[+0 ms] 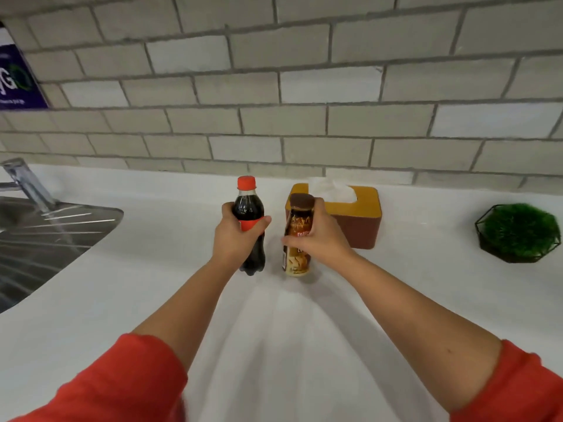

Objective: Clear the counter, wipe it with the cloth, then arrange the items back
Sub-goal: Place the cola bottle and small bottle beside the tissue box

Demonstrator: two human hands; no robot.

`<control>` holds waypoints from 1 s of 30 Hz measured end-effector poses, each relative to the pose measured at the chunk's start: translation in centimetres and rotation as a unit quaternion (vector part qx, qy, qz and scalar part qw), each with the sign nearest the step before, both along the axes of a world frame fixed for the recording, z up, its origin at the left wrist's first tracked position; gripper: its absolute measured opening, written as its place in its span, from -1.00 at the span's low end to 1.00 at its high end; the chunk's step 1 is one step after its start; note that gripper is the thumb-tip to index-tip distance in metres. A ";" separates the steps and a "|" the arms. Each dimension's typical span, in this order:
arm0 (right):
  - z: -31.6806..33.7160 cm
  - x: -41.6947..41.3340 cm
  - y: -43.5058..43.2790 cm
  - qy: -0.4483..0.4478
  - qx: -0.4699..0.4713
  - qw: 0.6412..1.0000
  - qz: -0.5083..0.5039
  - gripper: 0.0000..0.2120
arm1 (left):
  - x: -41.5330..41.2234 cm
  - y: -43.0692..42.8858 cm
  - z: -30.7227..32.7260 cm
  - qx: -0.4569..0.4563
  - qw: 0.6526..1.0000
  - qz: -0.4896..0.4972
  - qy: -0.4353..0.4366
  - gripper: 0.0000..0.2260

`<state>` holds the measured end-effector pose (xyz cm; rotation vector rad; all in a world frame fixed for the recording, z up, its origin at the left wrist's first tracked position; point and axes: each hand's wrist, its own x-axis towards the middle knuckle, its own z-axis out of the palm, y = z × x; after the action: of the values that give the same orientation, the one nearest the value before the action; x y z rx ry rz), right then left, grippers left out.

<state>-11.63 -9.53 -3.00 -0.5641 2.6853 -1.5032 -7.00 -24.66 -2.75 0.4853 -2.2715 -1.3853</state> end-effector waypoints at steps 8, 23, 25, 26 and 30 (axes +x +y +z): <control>1.9 -3.4 -7.6 0.025 -0.008 1.000 -0.002 -0.48 | -6.4 -6.9 -0.8 0.003 1.000 -0.027 0.004 -0.48; 2.0 -10.9 -12.3 0.074 0.128 0.986 -0.073 -0.52 | -14.6 -10.3 -2.4 -0.014 0.999 -0.041 0.007 -0.50; 2.0 -11.7 -12.5 0.076 0.152 0.982 -0.083 -0.51 | -15.1 -10.4 -2.3 -0.008 0.999 -0.045 -0.001 -0.49; 2.0 -12.0 -12.6 0.077 0.165 0.979 -0.088 -0.50 | -15.4 -10.4 -2.3 -0.007 0.999 -0.049 -0.006 -0.48; 1.7 -12.8 -13.3 0.077 0.210 0.968 -0.112 -0.48 | -16.4 -10.8 -2.2 -0.019 0.998 -0.060 -0.030 -0.46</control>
<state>-24.46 -22.79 -1.29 -0.3760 3.1461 -0.8961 -23.40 -35.51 -4.96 0.3899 -2.4050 -1.3995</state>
